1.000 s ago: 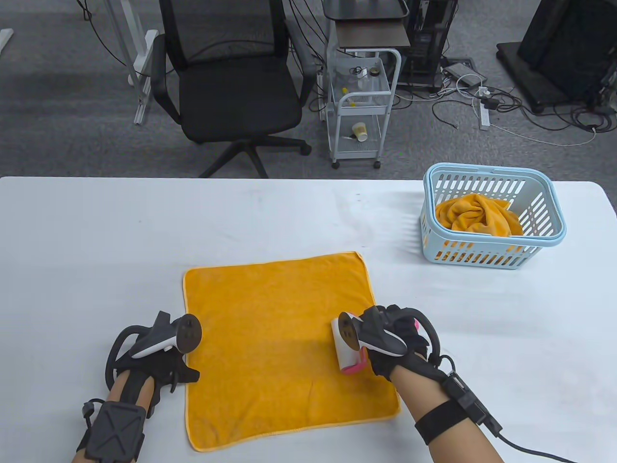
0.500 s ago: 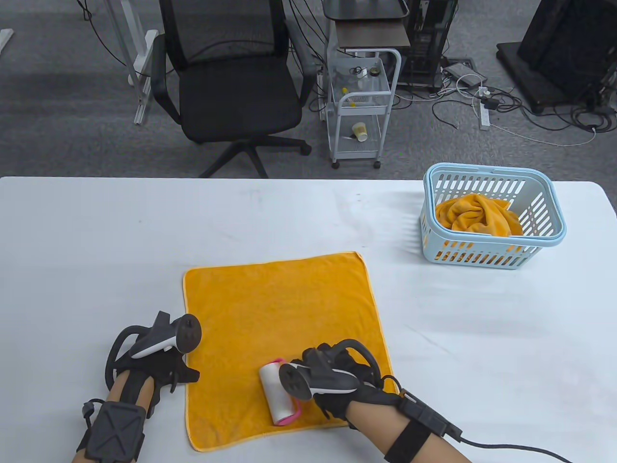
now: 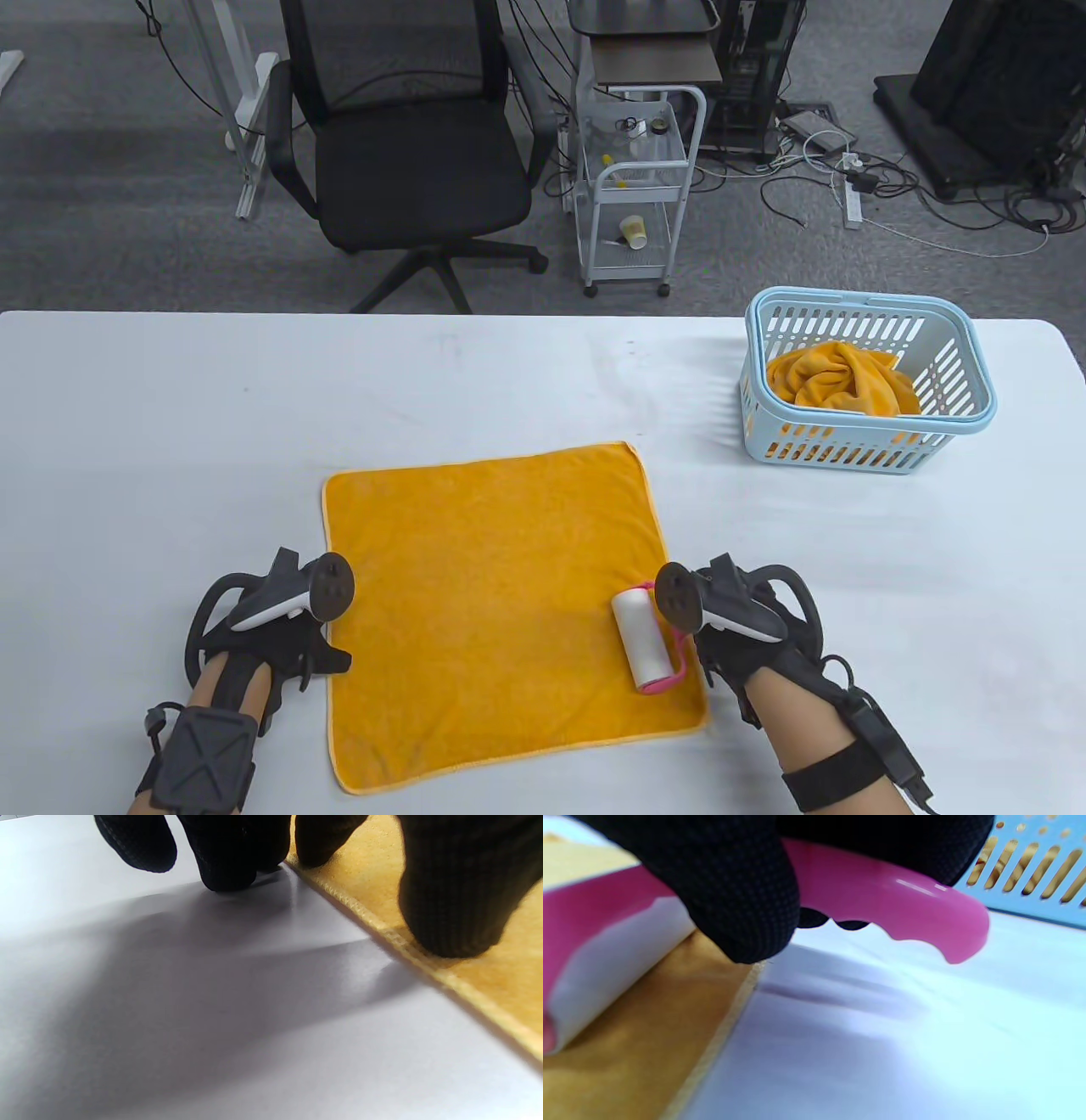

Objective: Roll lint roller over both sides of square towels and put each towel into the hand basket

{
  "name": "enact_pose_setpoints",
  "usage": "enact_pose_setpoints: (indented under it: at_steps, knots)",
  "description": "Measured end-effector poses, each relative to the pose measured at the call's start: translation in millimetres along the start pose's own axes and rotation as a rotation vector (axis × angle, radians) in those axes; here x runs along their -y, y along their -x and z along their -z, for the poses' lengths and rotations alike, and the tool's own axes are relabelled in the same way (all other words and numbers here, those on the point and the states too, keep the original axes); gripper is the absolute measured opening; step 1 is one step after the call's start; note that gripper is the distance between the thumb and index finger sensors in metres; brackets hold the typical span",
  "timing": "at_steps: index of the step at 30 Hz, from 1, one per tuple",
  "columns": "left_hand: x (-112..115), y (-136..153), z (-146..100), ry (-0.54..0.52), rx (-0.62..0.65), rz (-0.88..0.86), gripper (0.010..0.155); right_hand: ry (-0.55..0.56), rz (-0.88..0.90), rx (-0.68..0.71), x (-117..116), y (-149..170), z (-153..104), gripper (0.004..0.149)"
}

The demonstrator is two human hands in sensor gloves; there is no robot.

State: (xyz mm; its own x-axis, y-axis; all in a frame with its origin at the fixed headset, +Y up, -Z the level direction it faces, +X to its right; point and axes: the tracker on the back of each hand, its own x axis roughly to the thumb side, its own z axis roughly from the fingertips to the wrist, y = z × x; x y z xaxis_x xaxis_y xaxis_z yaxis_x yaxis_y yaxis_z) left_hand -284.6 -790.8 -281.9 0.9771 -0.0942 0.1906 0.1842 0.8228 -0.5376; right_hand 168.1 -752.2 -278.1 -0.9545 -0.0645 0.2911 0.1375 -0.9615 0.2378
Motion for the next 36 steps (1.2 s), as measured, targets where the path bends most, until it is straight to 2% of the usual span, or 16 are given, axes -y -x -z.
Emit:
enact_pose_setpoints:
  at_steps: [2,3,8,14,22,27,28,30,33,36]
  knots:
    - [0,0,0,-0.001,0.0,0.0,0.094,0.041,0.075,-0.021,1,9,-2,0.059]
    - [0,0,0,-0.001,0.0,0.0,0.094,0.106,0.109,-0.062,4,18,-4,0.06]
    - [0,0,0,-0.001,0.0,0.0,0.094,0.284,0.094,-0.273,8,48,-10,0.063]
    - [0,0,0,-0.001,0.0,-0.002,0.094,0.28,0.076,-0.501,-7,80,-8,0.063]
    - [0,1,0,-0.002,0.0,-0.003,0.094,0.167,0.125,-0.595,-31,94,-1,0.065]
    - [0,1,0,-0.002,-0.001,-0.001,0.094,0.051,0.104,-0.565,-15,91,-7,0.082]
    - [0,1,0,-0.002,-0.001,-0.002,0.094,0.067,0.084,-0.567,-7,87,-12,0.087]
    - [0,1,0,0.0,-0.002,-0.001,0.094,0.179,0.04,-0.53,16,73,-17,0.091]
    - [0,1,0,0.0,-0.001,0.002,0.094,0.212,0.082,-0.377,46,44,-15,0.096]
    - [0,1,0,-0.001,0.0,0.003,0.094,0.151,0.145,-0.142,77,-8,-1,0.1]
